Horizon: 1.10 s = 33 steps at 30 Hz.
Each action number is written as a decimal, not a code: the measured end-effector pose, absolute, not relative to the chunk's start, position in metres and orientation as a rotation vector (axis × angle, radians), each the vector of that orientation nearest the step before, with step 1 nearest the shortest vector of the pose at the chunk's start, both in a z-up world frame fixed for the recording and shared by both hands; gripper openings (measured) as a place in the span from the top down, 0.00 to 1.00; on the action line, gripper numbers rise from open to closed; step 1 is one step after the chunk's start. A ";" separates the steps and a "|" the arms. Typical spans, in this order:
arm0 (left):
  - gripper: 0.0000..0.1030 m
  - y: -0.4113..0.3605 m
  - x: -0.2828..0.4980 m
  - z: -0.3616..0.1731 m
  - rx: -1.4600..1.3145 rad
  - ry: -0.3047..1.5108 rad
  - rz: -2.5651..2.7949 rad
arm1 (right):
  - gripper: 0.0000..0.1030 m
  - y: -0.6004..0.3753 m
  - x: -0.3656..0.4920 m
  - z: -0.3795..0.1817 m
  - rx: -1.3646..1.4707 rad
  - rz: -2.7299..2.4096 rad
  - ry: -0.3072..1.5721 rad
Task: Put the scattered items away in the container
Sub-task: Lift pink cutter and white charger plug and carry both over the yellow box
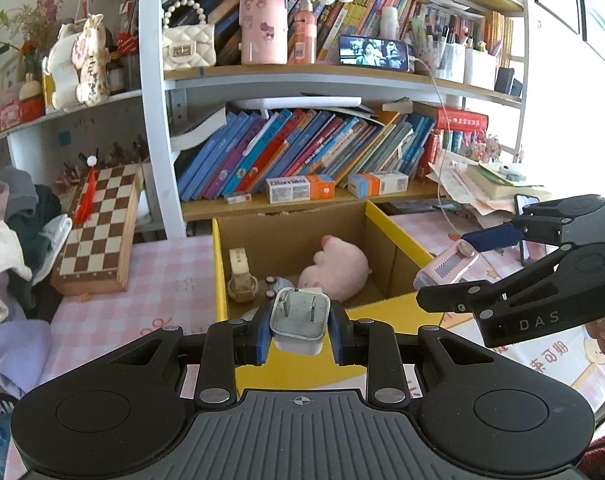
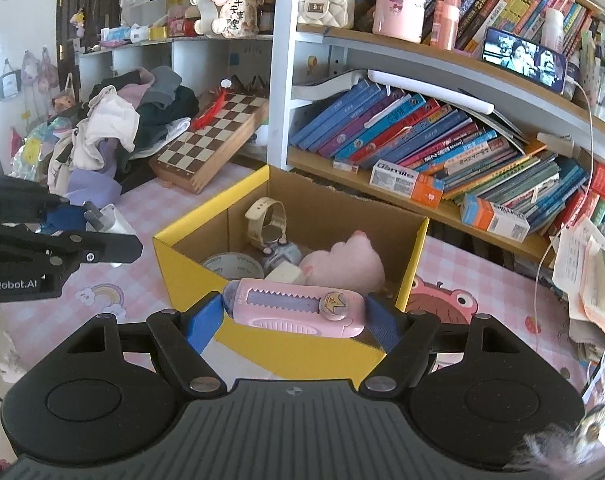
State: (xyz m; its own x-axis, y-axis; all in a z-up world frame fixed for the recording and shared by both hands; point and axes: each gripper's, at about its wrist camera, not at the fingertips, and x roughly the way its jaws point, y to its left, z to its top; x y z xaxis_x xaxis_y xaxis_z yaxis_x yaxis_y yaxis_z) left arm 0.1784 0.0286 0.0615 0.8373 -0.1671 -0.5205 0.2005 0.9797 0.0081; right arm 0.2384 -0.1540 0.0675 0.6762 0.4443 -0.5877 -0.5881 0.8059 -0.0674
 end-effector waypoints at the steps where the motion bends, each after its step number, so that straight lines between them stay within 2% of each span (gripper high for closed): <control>1: 0.74 0.029 0.180 0.063 0.066 0.543 -0.194 | 0.27 -0.154 0.240 0.068 -0.264 0.590 0.584; 20: 0.74 0.016 0.221 0.072 0.120 0.531 -0.198 | 0.27 -0.151 0.282 0.084 -0.317 0.608 0.524; 33: 0.74 0.007 0.260 0.067 0.156 0.560 -0.190 | 0.27 -0.145 0.323 0.072 -0.419 0.651 0.532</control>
State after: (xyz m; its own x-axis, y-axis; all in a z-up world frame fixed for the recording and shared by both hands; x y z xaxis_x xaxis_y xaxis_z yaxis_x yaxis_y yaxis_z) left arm 0.2601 0.0072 0.0670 0.8308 -0.1358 -0.5397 0.2202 0.9708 0.0946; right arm 0.3235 -0.1448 0.0717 0.6720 0.4560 -0.5836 -0.6630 0.7215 -0.1998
